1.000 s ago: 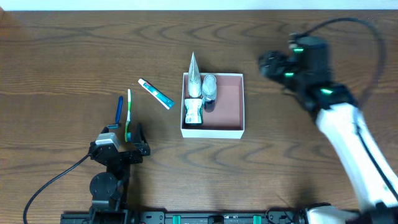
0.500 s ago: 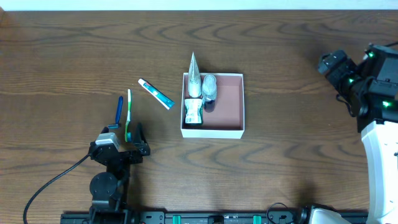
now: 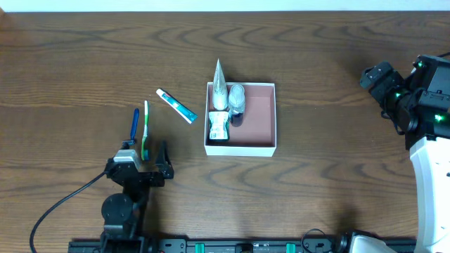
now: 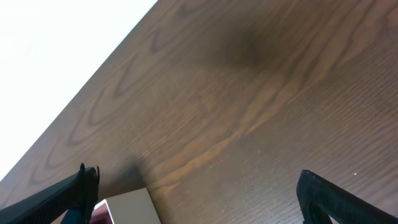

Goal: Pack container
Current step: 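Reach the left gripper to the Colgate toothpaste tube and grasp it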

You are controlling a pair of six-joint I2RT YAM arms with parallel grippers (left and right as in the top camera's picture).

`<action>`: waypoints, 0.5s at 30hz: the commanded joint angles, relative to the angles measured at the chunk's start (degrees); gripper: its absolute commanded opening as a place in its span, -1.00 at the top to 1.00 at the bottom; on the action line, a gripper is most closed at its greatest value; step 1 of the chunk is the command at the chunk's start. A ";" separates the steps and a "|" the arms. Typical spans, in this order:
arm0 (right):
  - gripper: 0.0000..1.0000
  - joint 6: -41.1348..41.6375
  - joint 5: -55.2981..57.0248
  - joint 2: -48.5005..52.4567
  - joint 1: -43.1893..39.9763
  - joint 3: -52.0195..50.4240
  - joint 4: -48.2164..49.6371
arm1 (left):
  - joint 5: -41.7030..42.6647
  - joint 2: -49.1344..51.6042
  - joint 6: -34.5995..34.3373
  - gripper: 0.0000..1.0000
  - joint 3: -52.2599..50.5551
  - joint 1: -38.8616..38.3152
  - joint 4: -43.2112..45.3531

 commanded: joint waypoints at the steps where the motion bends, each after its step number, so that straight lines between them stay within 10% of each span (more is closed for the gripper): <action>1: -0.99 -0.33 0.55 -0.31 -0.24 0.33 -0.09 | -0.20 6.45 -0.55 -0.96 8.76 0.26 -4.90; 15: -0.98 -0.33 0.55 -0.31 -0.24 0.33 -0.09 | -1.33 62.05 3.54 -0.96 48.43 0.24 -22.01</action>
